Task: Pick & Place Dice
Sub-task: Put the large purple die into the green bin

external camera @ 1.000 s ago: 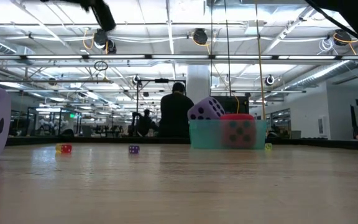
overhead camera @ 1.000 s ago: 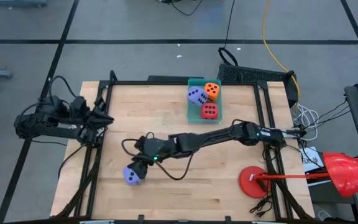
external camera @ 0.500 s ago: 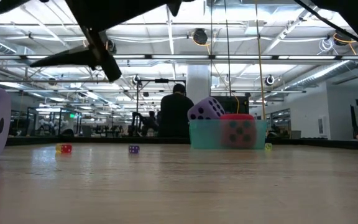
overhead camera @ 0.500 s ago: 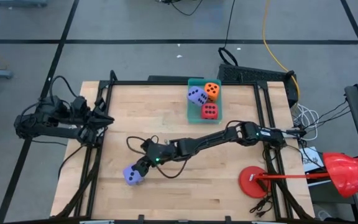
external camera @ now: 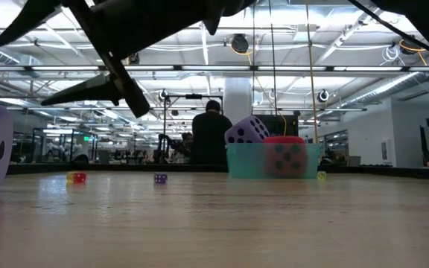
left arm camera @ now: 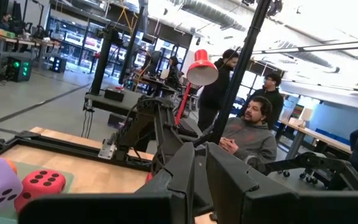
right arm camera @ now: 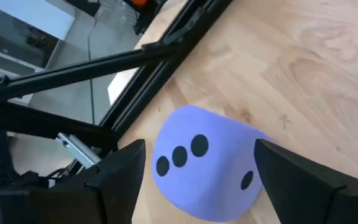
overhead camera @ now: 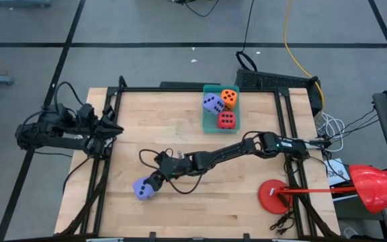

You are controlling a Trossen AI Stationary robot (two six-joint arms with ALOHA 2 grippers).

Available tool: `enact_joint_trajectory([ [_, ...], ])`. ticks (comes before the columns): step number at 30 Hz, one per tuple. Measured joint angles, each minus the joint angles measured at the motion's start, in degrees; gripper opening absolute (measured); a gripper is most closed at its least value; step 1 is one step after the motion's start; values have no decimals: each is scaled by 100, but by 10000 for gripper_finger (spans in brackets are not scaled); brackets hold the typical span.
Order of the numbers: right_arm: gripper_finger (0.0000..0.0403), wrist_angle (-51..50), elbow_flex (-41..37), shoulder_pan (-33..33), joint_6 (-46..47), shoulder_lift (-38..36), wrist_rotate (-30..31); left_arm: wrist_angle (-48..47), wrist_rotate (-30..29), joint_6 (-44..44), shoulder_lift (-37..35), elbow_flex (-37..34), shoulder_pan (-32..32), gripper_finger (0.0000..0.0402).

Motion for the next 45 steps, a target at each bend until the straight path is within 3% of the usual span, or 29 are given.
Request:
enact_joint_trajectory([
  [11, 288, 548, 4, -19, 121, 91, 116, -36, -1, -11, 0, 0, 0, 46],
  [24, 288, 578, 0, -28, 113, 195, -57, 27, -10, -29, 7, -4, 1, 46],
  [45, 288, 606, 2, 4, 313, 192, 194, 25, -15, -20, 11, -4, 2, 47],
])
